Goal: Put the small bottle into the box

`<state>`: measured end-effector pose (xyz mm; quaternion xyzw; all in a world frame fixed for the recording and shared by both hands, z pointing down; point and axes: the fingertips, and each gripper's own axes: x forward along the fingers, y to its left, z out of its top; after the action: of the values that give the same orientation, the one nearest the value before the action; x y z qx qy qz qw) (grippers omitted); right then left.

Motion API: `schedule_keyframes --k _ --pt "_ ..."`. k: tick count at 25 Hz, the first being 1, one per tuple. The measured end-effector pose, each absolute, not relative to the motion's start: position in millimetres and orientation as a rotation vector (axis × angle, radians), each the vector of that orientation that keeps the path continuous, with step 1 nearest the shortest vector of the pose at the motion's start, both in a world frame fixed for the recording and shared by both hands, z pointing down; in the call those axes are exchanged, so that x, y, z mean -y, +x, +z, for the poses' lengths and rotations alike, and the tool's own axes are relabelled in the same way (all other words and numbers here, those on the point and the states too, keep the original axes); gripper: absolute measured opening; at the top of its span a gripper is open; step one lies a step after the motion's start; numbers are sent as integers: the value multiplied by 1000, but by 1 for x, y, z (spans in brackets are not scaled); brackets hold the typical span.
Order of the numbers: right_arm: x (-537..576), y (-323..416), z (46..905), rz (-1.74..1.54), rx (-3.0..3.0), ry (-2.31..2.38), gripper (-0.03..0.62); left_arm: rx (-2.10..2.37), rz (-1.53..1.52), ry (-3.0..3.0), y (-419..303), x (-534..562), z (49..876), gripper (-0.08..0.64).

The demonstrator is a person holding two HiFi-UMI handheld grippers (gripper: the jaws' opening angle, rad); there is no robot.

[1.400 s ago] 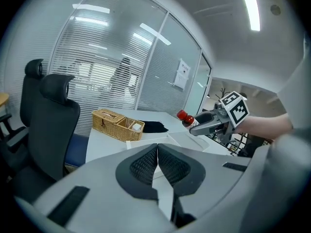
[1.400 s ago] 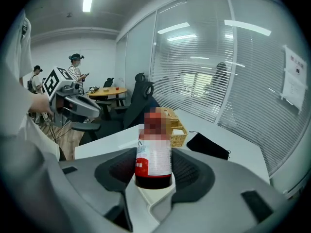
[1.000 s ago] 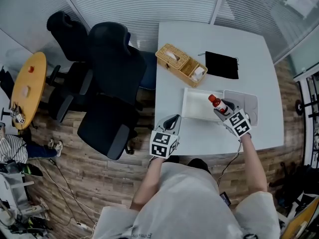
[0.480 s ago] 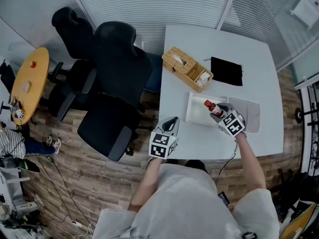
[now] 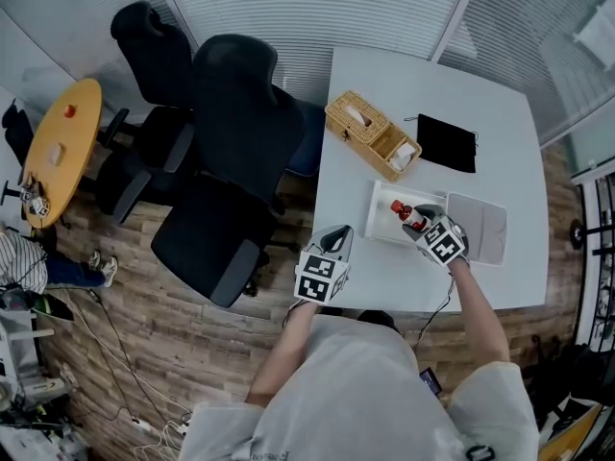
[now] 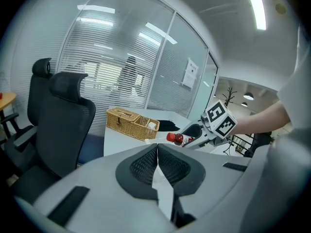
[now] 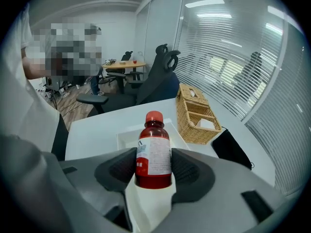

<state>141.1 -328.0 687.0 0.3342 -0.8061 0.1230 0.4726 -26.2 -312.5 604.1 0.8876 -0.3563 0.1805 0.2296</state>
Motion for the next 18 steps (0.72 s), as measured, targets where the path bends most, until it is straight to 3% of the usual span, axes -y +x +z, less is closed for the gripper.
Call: schedule_keyframes --k 18 --pt "333 125 734 339 1948 689 222 1058 550 2380 -57 315 619 29"
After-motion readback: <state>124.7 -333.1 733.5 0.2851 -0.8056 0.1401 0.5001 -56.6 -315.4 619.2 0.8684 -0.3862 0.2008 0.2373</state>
